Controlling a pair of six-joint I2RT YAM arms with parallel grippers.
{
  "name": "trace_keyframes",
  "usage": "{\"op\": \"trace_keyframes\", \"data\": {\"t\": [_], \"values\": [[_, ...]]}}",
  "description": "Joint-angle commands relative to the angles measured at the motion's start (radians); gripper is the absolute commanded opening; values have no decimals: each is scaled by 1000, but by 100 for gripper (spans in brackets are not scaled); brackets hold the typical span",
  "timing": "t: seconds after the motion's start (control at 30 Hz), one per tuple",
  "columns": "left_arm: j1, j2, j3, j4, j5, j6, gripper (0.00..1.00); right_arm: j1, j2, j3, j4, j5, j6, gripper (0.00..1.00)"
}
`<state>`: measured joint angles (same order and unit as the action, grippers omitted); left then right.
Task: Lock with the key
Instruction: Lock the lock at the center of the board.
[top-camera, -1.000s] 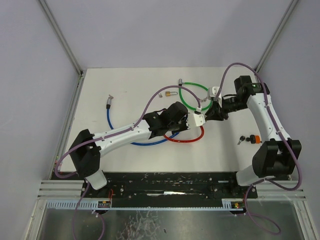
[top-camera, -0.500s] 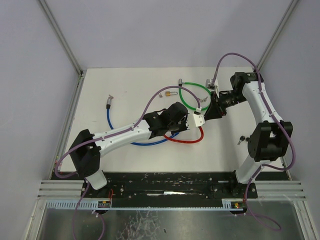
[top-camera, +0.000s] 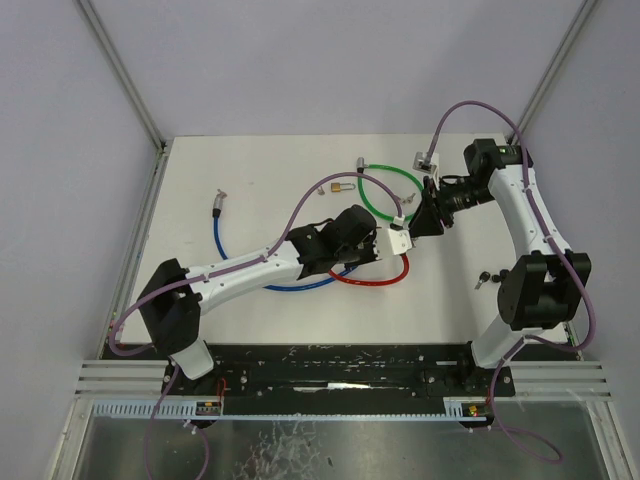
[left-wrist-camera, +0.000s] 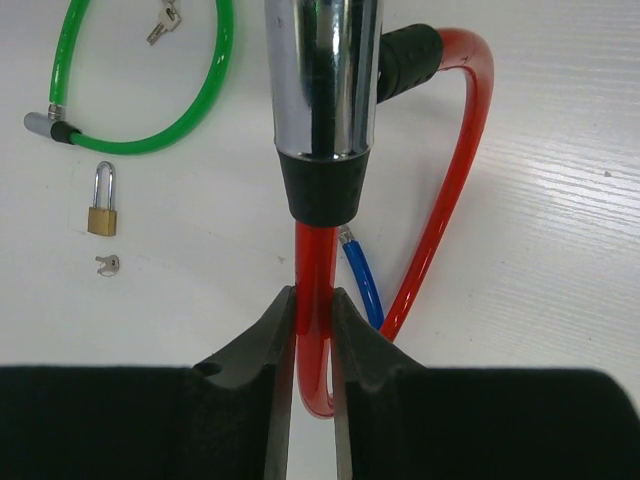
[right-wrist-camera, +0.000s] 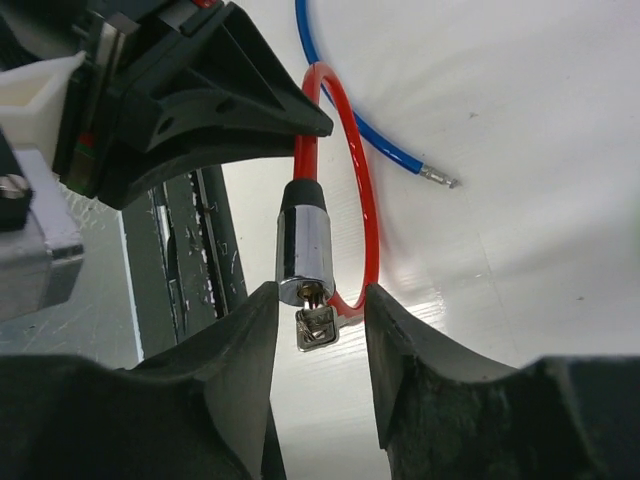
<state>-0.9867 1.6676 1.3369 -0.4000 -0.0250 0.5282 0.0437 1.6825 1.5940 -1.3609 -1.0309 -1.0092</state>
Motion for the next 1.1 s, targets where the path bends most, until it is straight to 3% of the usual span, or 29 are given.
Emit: {"op": "trace_keyframes", "data": {"t": [0.0,0.2,0.37,0.53,0.7,0.77,1.07], "values": [[-6,-9,-30,20,37,-12,0,-16,-76,30,15,-28,35,47],[-4,-16,-40,26,37,-18,0,-59,-120,45,-68,-49,-116,48],[-6,-39,-69,53,44,-28,0,-151,-235,-88,-103,-132,-369,49],[-5,-51,-92,74,53,-43,0,-209,-366,-367,17,-244,-597,62],[-5,-57,-114,99,62,-51,0,-215,-459,-681,179,-376,-767,82],[-5,-59,-117,99,64,-55,0,-215,-475,-748,299,-396,-735,84],[-4,-74,-139,123,72,-65,0,-200,-495,-919,994,-331,-23,75]]}}
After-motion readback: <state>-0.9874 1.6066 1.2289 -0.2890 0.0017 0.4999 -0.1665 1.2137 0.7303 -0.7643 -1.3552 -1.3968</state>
